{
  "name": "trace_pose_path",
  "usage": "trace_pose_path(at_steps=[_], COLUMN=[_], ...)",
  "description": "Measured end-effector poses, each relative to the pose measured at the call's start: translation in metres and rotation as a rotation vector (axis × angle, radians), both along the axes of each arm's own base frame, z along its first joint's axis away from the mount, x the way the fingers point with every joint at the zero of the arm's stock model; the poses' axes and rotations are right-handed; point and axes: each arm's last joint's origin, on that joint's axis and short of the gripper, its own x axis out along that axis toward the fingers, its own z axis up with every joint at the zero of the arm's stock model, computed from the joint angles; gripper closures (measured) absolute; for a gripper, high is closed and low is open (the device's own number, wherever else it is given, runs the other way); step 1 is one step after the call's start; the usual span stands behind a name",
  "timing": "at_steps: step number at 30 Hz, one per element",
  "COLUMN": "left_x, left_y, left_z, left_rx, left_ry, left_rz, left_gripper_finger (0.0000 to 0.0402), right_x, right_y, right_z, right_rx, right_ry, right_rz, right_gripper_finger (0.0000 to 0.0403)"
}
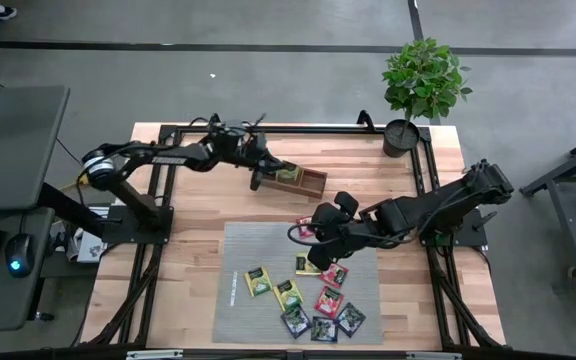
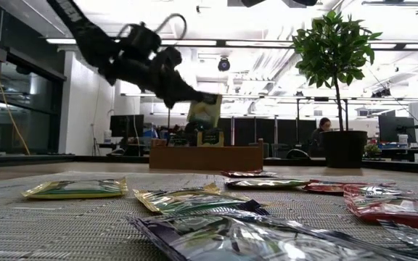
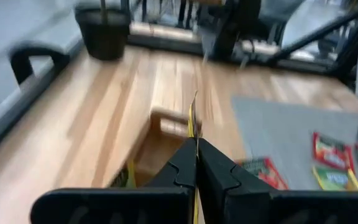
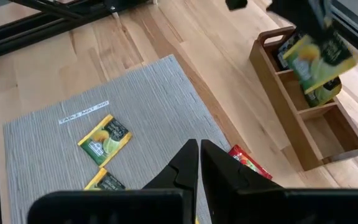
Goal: Pick & Place Tea
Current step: Put the yellow tea bag into the middle section of the wooden organizer
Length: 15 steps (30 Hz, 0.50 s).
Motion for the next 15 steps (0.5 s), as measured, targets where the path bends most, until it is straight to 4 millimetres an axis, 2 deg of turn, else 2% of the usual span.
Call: trace_pose_path(at_steps=[3,10,15], left_x=[0.011,0.025,0.027], left_y=[0.009,0.017,0.019], left_z=[-0.001,-0.02,-0.028], left_rx=[0.006,-0.022,-0.027], left_ry=[-0.01,0.041,0.074], left_rz=[-0.022,-0.019,0.036], left_gripper_finger=[0.0401,0.0401,0.0401], right_x=[0.0,0.0,0.0], right_y=[0.0,0.0,0.0], right_z=[0.0,0.0,0.0], right_rx=[0.002,-0.004,0.001], right_ry=[0.0,-0.002,-0.004], right_rz=[-0.002,-0.009,-0.015], right_gripper_finger=[0.0389,0.0387,0.0386])
